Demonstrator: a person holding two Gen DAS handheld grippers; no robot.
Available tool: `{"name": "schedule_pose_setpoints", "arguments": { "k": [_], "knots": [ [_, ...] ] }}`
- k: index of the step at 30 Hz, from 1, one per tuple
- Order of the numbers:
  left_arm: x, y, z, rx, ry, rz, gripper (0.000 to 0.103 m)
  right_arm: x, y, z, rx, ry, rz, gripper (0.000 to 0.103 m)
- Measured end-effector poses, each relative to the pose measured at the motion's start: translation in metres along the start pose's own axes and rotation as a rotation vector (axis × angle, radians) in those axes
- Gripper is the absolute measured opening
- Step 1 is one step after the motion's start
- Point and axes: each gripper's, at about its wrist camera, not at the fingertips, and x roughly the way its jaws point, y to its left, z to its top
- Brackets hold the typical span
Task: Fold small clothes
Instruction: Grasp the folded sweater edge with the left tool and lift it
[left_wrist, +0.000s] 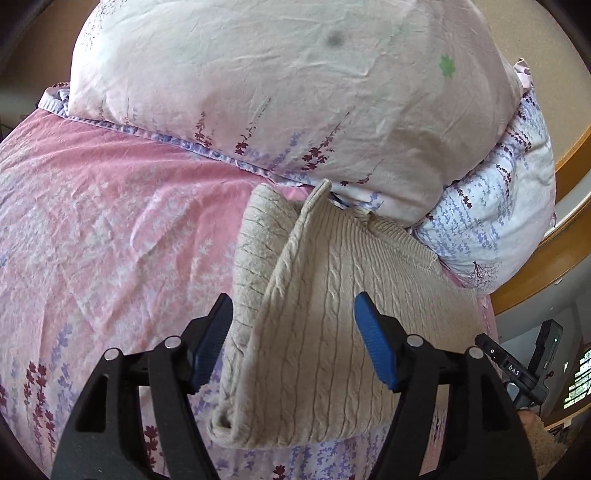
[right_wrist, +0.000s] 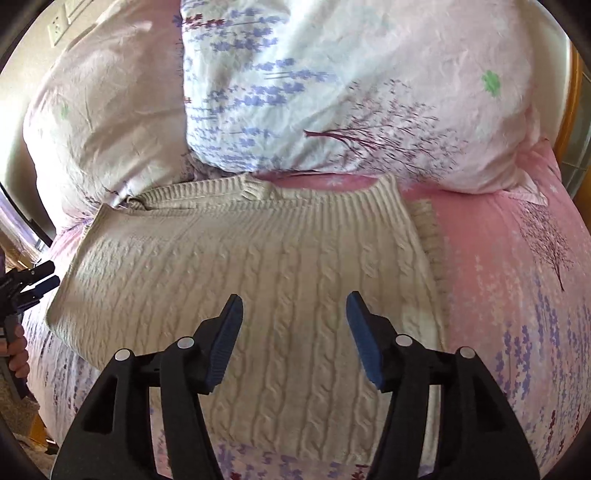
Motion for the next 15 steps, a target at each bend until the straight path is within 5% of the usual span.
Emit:
{"name": "schedule_pose_setpoints", "arguments": {
  "k": [8,15],
  "knots": [
    [0.034,0.009,0.021,0.075,0.096,0.075,0.068,0.032,0.061,0.014,-0.14,0.041,0.052,0.061],
    [0.048,0.011,0.023,0.096,0.124,0.032,0.063,0.041,0.07,0.009,-0.184,0.07,0.03,0.066]
  ]
}}
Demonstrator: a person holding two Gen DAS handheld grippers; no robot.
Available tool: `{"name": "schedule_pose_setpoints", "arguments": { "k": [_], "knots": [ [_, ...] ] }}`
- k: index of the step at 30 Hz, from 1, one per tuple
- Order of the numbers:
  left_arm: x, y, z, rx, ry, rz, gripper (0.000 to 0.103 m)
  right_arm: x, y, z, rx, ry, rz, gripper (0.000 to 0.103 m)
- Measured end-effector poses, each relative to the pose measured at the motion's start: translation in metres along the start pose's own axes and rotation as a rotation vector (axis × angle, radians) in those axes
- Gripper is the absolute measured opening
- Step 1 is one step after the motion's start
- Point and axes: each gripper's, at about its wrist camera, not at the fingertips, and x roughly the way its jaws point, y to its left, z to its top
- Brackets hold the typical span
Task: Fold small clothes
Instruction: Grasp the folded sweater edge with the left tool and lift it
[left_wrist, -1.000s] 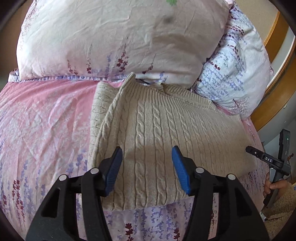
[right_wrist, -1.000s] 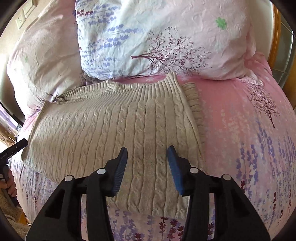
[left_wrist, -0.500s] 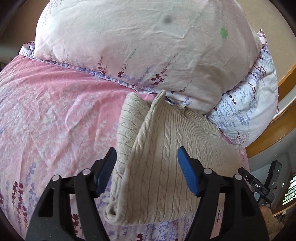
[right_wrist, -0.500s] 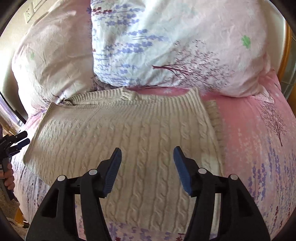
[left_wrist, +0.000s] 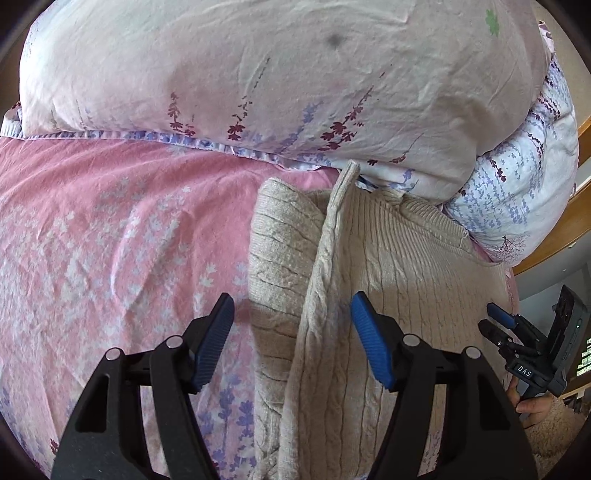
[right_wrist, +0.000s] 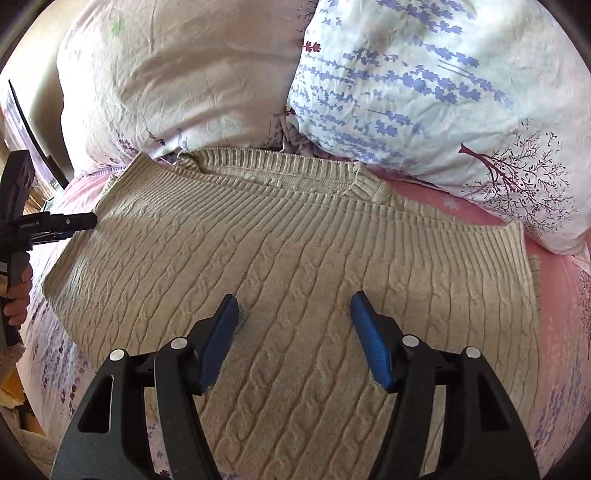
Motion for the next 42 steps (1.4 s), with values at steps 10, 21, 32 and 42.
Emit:
{"name": "schedule_pose_setpoints", "arguments": {
  "k": [10,21,32,42],
  "knots": [
    [0.005,0.014,0.004,-0.143,0.009,-0.144,0.04,0.008,0.01,0.0,-0.062,-0.01,-0.054,0.07],
    [0.007,-0.021,0.005,-0.178,0.0,-0.243,0.023,-0.008,-0.004,-0.005,0.013,-0.014,-0.011,0.071],
    [-0.013,-0.091,0.022,-0.161,-0.055,-0.441,0.02,-0.043,-0.044,-0.026,0.165,-0.054,-0.032,0.071],
    [0.003,-0.202,0.031,-0.035,-0.044,-0.633,0.0,-0.088,-0.108,-0.057,0.369,-0.111,-0.084,0.071]
  ]
}}
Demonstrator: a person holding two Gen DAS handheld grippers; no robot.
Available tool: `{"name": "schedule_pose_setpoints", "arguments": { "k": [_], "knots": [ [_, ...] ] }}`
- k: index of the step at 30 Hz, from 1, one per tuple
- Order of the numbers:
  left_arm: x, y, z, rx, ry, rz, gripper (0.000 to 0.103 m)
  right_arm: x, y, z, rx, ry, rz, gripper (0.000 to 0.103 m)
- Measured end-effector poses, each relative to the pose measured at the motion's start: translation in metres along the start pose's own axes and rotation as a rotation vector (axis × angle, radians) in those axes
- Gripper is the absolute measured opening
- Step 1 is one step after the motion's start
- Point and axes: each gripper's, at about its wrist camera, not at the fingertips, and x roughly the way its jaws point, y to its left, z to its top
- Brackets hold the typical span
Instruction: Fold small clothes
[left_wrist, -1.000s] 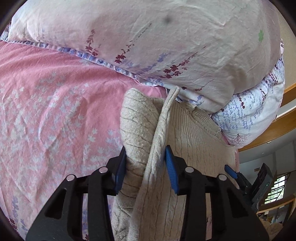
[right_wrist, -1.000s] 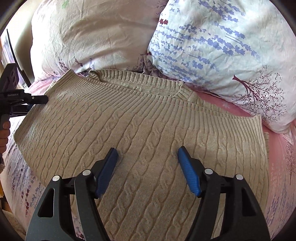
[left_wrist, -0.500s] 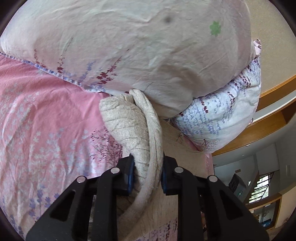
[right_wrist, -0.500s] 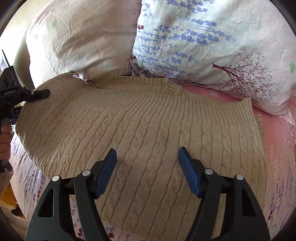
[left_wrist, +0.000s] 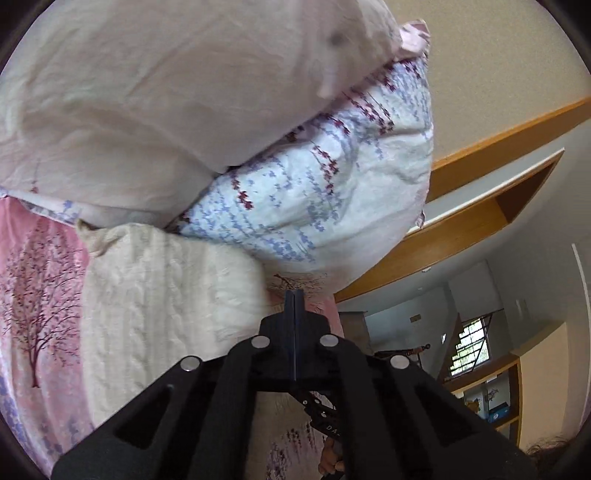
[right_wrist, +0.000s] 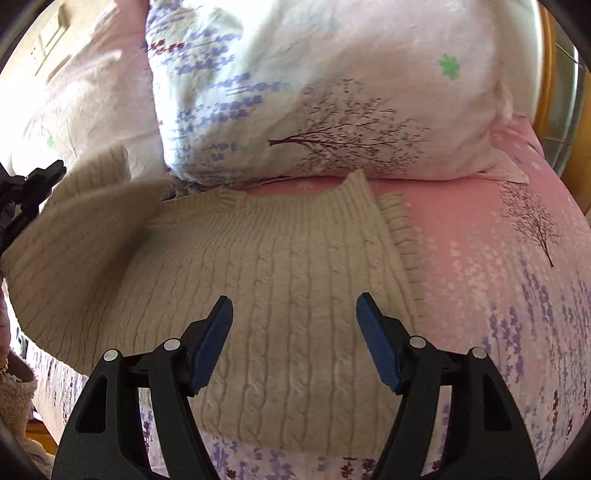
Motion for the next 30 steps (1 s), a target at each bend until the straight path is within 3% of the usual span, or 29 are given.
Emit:
{"name": "schedule_pose_setpoints", "arguments": {
  "k": [2,4,8,11,12,13,16,20,23,27,30],
  "knots": [
    [0.025,-0.013,-0.004,0.051,0.045,0.012,0.0,-0.007,-0.015,-0.001,0.049,-0.003,0.013,0.071],
    [0.046,-0.011,-0.01,0.033,0.101,0.009,0.0,-0.013,-0.026,-0.001,0.109,0.006,0.089,0.071],
    [0.043,-0.005,-0.02,0.011,0.128,0.005,0.0,-0.006,-0.023,0.013,0.219,0.083,0.39,0.071],
    [0.016,0.0,-0.021,0.033,0.088,0.109,0.007,0.017,0.004,0.025,0.257,0.196,0.56,0.071],
    [0.005,0.003,-0.022,0.046,0.071,0.167,0.017,0.026,0.013,0.029,0.264,0.232,0.599,0.071],
    [-0.007,0.009,-0.023,0.053,0.052,0.226,0.026,0.035,0.024,0.033,0.271,0.266,0.618,0.071],
    [-0.035,0.024,-0.03,0.069,0.015,0.376,0.032,0.061,0.043,0.042,0.299,0.336,0.628,0.068],
    [-0.049,0.053,-0.045,0.052,0.033,0.513,0.036,0.091,0.056,0.044,0.328,0.424,0.616,0.055],
    [-0.045,0.072,-0.055,0.018,0.079,0.54,0.038,0.103,0.062,0.039,0.326,0.457,0.6,0.052],
    [-0.041,0.078,-0.06,0.012,0.08,0.525,0.04,0.102,0.06,0.036,0.355,0.438,0.571,0.041],
    [-0.039,0.078,-0.059,0.006,0.086,0.511,0.04,0.105,0.063,0.036,0.367,0.436,0.608,0.041]
  ]
}}
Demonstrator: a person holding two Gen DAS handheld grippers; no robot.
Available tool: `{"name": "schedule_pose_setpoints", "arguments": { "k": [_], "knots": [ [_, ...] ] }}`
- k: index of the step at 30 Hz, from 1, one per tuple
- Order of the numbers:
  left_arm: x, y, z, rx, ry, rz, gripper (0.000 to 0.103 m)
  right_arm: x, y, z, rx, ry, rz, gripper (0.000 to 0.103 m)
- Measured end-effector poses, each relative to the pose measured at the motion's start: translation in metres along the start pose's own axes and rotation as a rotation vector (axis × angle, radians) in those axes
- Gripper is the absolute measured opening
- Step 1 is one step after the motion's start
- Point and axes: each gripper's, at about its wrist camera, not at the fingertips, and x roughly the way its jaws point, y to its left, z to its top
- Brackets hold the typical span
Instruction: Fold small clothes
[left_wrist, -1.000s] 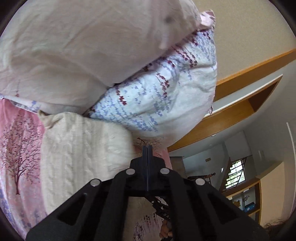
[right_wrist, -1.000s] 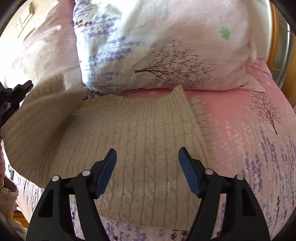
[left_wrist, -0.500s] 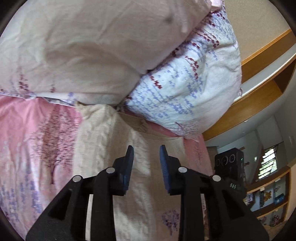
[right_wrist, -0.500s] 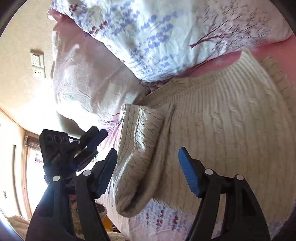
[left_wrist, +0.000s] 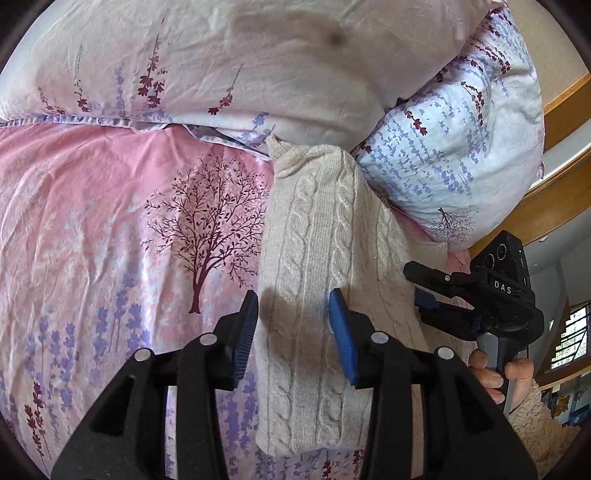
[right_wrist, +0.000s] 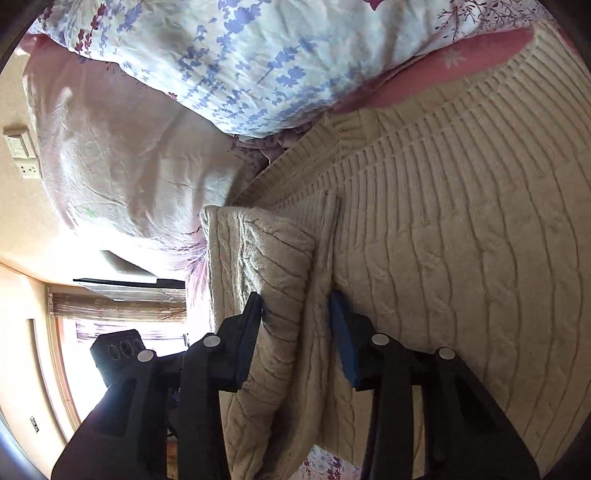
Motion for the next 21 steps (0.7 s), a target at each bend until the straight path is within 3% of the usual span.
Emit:
{"name": "schedule_pose_setpoints", "arguments": {
  "k": [3,4,5,6,14,21],
  "knots": [
    [0.002,-0.004,-0.002,0.002,0.007,-0.009,0.043,0.009,0.007,0.0,-0.046,-0.002,-0.017,0.039],
    [0.003,-0.006,-0.003,0.007,0.008,-0.006,0.045,0.012,0.009,0.001,-0.065,0.0,-0.026,0.033],
    [0.004,-0.011,-0.004,0.017,0.007,0.002,0.046,0.015,0.011,0.0,-0.075,-0.003,-0.024,0.02],
    [0.005,-0.015,-0.004,0.028,0.006,0.01,0.049,0.015,0.016,-0.001,-0.097,-0.027,-0.022,0.018],
    [-0.013,-0.026,0.001,0.034,-0.048,-0.073,0.062,-0.053,0.071,-0.01,-0.359,-0.254,-0.139,0.015],
    [-0.003,-0.048,-0.002,0.099,-0.008,-0.119,0.063,-0.113,0.036,-0.007,-0.294,-0.349,-0.268,0.014]
  ]
}}
